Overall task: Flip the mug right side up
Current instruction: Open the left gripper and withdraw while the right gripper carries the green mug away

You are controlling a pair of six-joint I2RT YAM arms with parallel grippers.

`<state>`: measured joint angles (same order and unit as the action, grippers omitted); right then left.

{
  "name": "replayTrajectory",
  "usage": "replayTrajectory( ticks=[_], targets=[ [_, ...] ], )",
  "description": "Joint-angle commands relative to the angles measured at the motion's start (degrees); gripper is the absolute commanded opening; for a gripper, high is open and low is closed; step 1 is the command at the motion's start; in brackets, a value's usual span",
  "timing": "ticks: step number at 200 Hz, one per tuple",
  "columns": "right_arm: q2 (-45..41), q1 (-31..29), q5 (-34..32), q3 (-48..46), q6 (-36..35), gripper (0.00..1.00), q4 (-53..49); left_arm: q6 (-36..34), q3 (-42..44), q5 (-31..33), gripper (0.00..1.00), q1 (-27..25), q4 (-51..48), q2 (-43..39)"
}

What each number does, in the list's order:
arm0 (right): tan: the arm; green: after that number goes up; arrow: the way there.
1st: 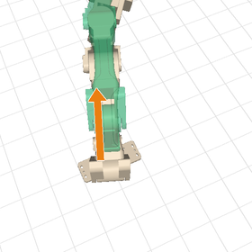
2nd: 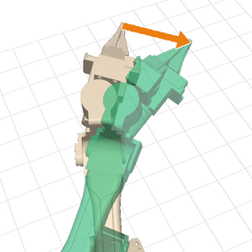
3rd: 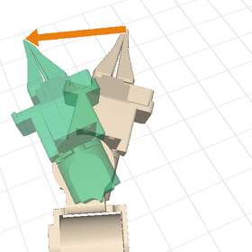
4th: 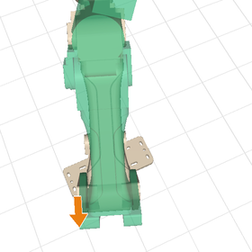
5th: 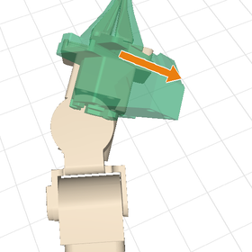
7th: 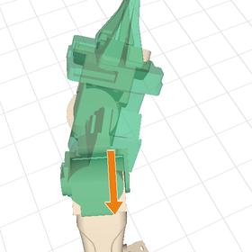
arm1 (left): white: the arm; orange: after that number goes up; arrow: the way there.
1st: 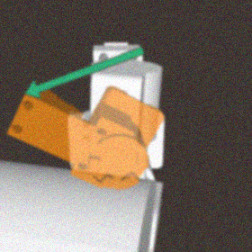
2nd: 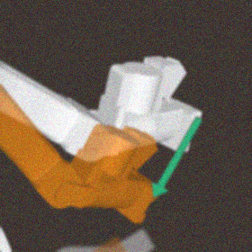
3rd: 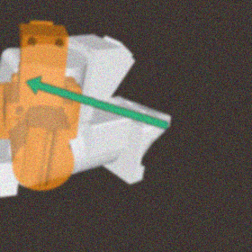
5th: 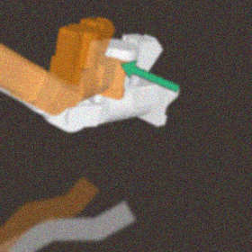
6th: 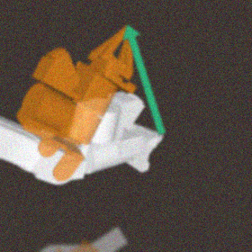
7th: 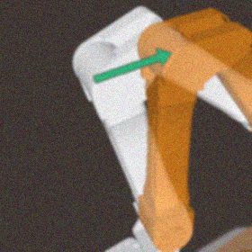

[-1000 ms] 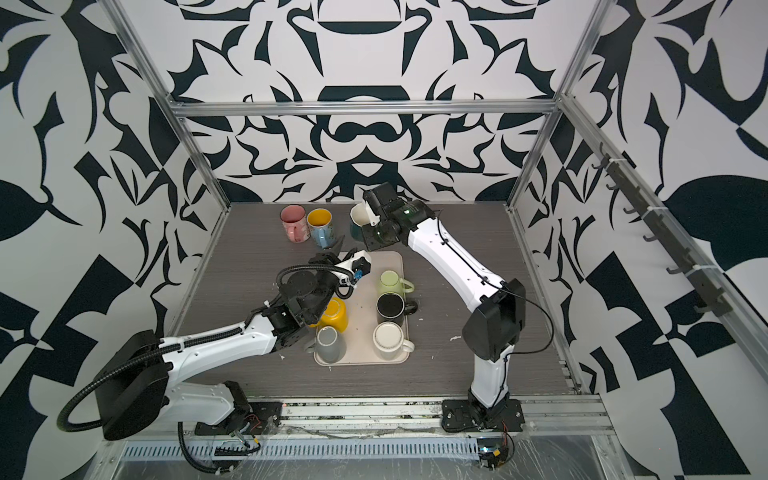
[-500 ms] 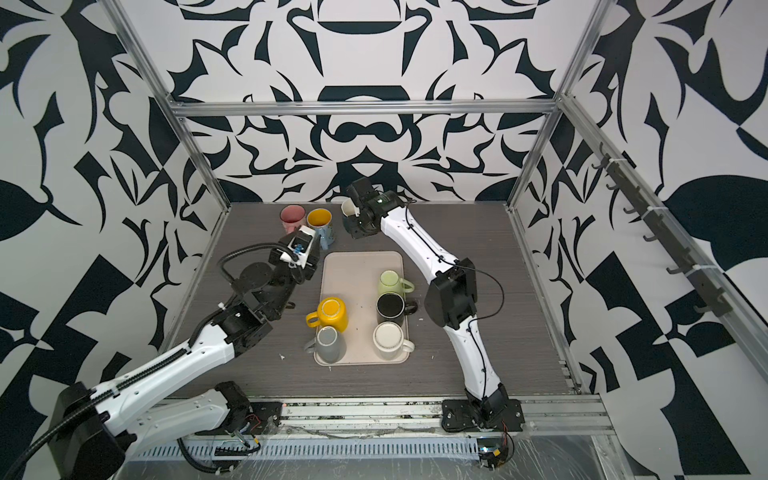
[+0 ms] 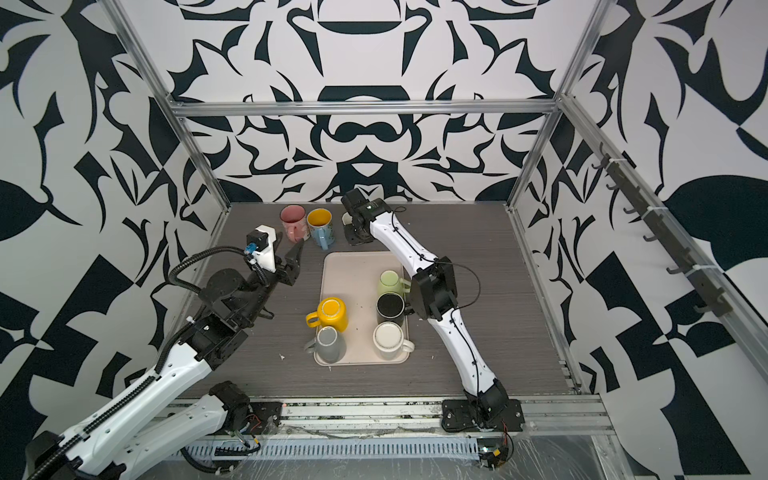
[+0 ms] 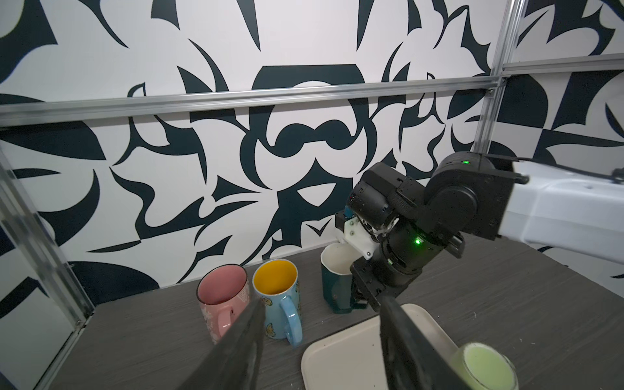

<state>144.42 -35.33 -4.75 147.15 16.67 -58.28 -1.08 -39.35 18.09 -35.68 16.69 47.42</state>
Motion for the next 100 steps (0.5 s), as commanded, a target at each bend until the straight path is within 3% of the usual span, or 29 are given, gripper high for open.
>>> replayTrajectory(
  ticks=[1, 100],
  targets=[
    [-2.2, 0.0, 0.1, 5.7, 1.3, 0.0, 5.1, 4.3, 1.1, -2.2, 0.57, 0.3, -0.7, -1.1],
    [1.6, 0.1, 1.7, 7.6, 3.3, 0.0, 7.3, 5.5, 2.3, -4.2, 0.57, 0.3, 0.4, -2.2]
  ],
)
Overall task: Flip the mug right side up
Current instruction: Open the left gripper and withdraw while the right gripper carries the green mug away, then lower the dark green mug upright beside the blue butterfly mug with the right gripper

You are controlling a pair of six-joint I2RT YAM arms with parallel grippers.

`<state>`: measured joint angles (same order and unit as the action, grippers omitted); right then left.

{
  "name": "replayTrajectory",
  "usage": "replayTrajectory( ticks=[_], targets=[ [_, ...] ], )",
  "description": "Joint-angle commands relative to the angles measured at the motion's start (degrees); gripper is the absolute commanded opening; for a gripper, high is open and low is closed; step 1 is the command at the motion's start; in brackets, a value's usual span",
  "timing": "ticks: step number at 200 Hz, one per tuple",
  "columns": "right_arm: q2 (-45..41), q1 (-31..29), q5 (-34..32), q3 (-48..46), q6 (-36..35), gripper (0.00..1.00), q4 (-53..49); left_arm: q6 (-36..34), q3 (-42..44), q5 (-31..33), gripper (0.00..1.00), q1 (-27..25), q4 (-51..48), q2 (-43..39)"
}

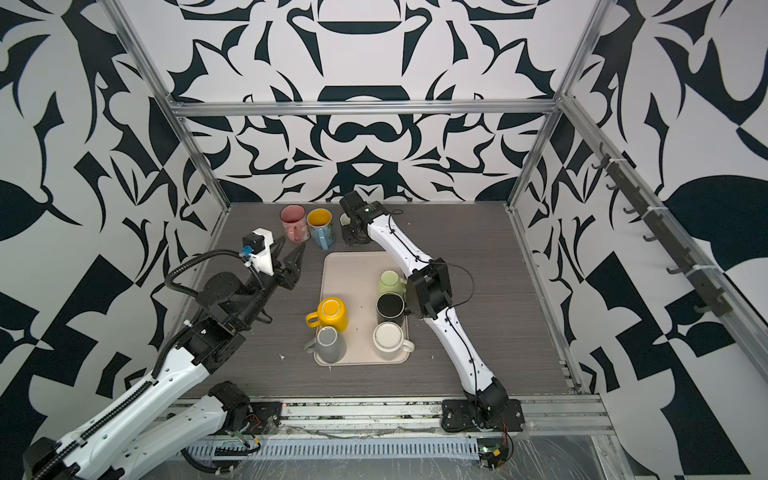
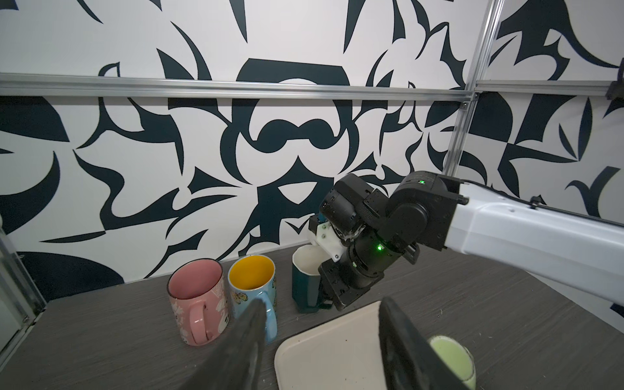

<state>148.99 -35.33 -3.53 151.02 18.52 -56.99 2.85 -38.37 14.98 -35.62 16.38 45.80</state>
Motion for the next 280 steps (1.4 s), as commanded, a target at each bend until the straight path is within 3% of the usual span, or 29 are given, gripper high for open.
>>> replayTrajectory(
  ticks=[1, 210, 280],
  targets=[
    [-3.0, 0.1, 0.5, 3.8, 1.5, 0.0, 6.1, 1.5, 1.4, -1.1, 0.57, 0.3, 0.7, -0.5],
    [0.6, 0.0, 1.0, 6.1, 4.3, 0.1, 8.3, 0.5, 2.6, -0.8, 0.56, 0.3, 1.4, 0.1],
    [1.0, -0.1, 1.1, 6.2, 4.6, 0.26, 8.8, 0.1, 2.9, -0.4, 0.56, 0.4, 1.2, 0.0]
  ],
)
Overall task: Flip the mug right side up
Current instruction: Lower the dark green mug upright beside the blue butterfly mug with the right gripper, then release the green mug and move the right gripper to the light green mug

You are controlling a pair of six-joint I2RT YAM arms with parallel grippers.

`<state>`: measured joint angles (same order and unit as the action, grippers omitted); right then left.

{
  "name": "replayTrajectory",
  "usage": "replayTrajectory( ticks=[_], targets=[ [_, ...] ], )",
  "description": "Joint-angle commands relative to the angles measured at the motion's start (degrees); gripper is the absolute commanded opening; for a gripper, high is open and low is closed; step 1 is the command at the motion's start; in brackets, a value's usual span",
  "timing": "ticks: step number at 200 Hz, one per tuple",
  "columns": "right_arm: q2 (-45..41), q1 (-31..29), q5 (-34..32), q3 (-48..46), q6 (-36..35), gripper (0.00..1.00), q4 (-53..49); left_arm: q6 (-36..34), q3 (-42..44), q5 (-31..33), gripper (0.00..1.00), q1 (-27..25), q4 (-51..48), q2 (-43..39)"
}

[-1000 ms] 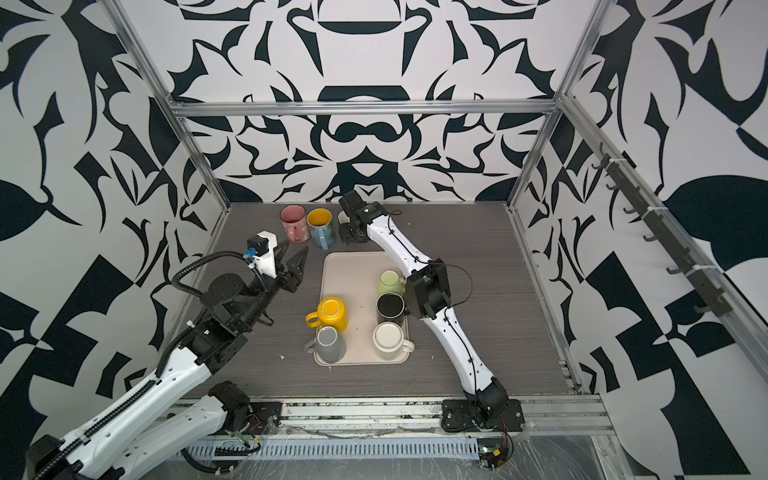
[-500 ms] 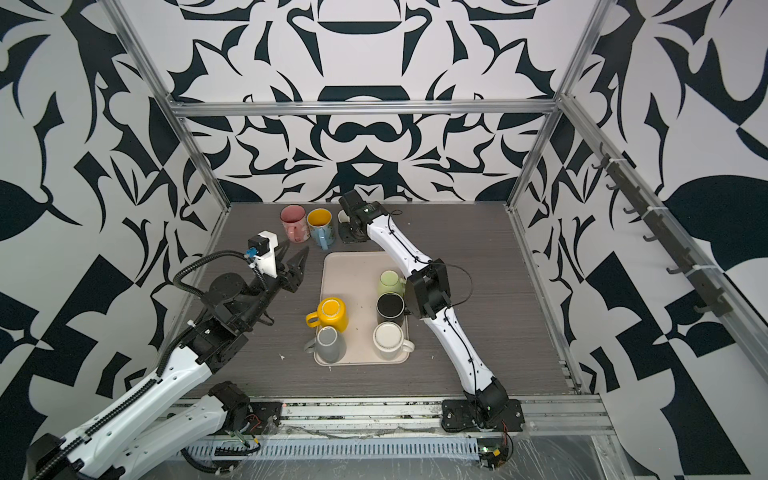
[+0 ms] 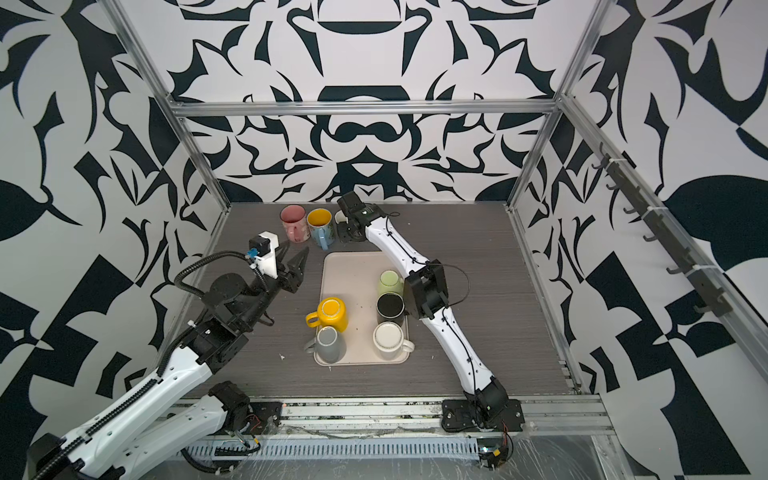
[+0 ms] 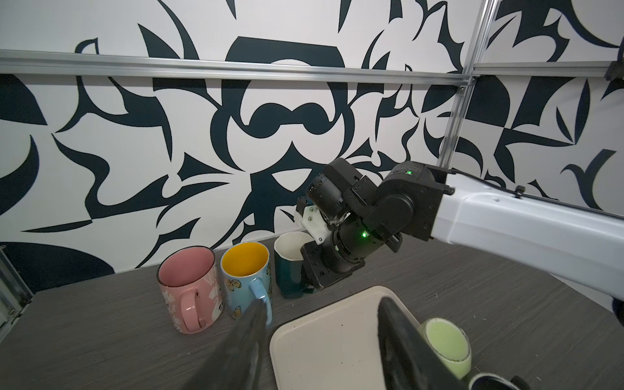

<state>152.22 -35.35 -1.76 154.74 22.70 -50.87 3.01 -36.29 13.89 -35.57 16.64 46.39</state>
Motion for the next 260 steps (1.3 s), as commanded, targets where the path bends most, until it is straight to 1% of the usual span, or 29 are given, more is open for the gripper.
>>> replayTrajectory(
  ticks=[1, 66, 91, 126, 131, 143, 165, 185, 211, 230, 260],
  targets=[
    [-2.2, -0.1, -0.6, 2.5, 0.5, 0.27, 2.6, 0.0, 0.9, 0.6, 0.56, 0.3, 0.9, -0.6],
    [-2.6, -0.1, 0.4, 1.5, 1.0, 0.4, 2.0, 0.1, 1.0, 0.8, 0.56, 0.3, 0.6, -1.1],
    [-4.4, -0.1, 0.7, -0.4, 1.1, 0.46, 2.6, 0.4, 1.0, 0.6, 0.56, 0.3, 0.5, -1.5],
    [-8.4, -0.1, 1.2, -4.3, 1.0, 0.49, 4.4, 1.0, 0.8, 0.1, 0.55, 0.3, 0.0, -2.1],
    [-9.3, -0.1, 1.2, -6.9, 0.9, 0.5, 4.8, 1.0, 0.8, 0.1, 0.55, 0.3, -0.2, -2.2],
    [-10.9, -0.1, 0.9, -9.6, 0.8, 0.5, 6.2, 1.2, 0.6, 0.0, 0.55, 0.3, -0.7, -2.3],
    [-16.6, -0.1, 0.9, -15.2, 0.9, 0.52, 9.0, 1.5, 0.1, -0.2, 0.55, 0.3, -1.6, -2.3],
    [-20.7, 0.0, 0.1, -19.1, 1.3, 0.52, 8.9, 2.1, -0.4, -0.3, 0.55, 0.3, -2.5, -2.3],
    [-28.5, 0.2, -1.4, -28.1, 1.8, 0.52, 9.1, 3.0, -1.0, 0.3, 0.56, 0.3, -3.3, -2.4],
    [-36.2, 0.8, -1.6, -38.1, 3.1, 0.53, 10.7, 3.3, -1.4, 0.6, 0.58, 0.3, -4.4, -2.5],
    [-50.1, 2.8, 0.7, -55.7, 6.8, 0.53, 15.6, 4.4, -1.3, 2.3, 0.6, 0.3, -4.8, -1.9]
  ],
)
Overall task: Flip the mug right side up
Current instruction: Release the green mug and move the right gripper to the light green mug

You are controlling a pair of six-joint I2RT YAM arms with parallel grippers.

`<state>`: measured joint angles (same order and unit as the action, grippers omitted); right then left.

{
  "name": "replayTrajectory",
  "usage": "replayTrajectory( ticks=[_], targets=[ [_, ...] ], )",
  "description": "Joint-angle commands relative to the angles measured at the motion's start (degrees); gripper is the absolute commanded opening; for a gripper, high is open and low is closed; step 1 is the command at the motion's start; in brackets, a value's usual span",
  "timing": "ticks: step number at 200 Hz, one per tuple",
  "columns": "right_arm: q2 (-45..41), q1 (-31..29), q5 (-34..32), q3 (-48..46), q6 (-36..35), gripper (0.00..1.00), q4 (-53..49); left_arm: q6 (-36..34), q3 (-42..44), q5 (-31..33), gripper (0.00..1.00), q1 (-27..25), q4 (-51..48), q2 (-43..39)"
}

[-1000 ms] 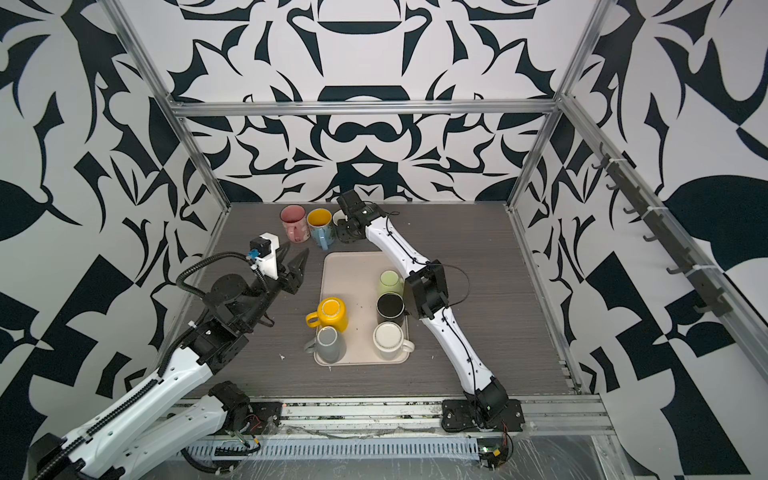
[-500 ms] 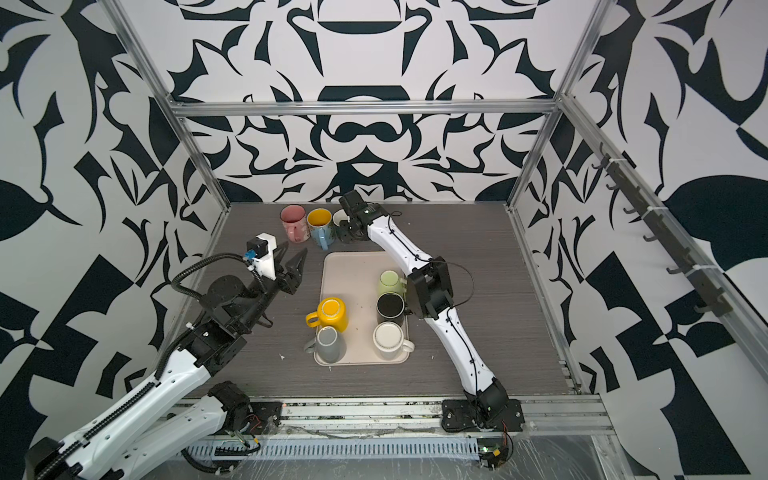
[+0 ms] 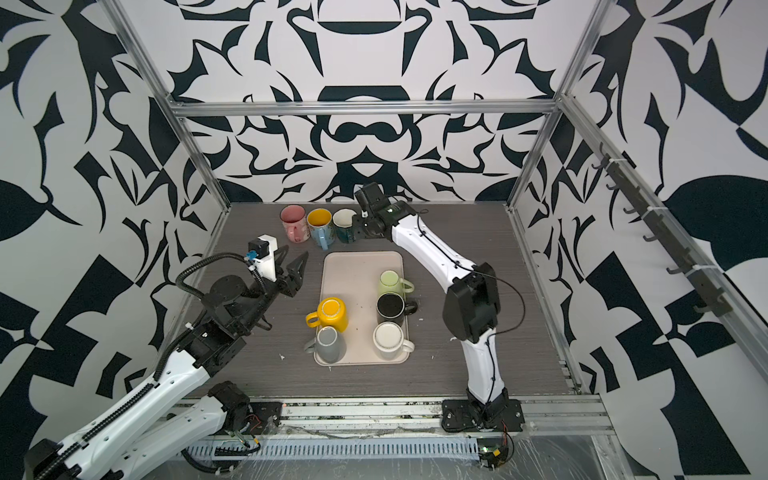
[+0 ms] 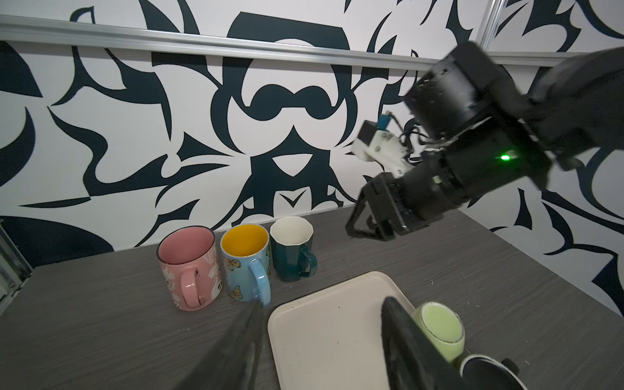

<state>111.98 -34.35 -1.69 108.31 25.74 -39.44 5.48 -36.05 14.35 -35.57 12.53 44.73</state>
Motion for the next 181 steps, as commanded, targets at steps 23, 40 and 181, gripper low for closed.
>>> replayTrajectory(
  ticks=[23, 40, 181],
  targets=[
    [-20.0, 4.0, 2.5, -21.8, 8.0, 0.54, 7.2, 3.1, -1.8, 2.7, 0.63, 0.3, -0.5, 0.9],
    [-26.5, 6.5, 5.4, -29.6, 11.5, 0.56, 9.5, 4.4, -2.4, 3.1, 0.64, 0.3, -0.6, 2.0],
    [-30.5, 23.1, 38.9, -43.8, 33.7, 0.62, 4.5, 12.4, -1.3, 11.6, 0.7, 0.3, -2.7, 1.7]
  ],
)
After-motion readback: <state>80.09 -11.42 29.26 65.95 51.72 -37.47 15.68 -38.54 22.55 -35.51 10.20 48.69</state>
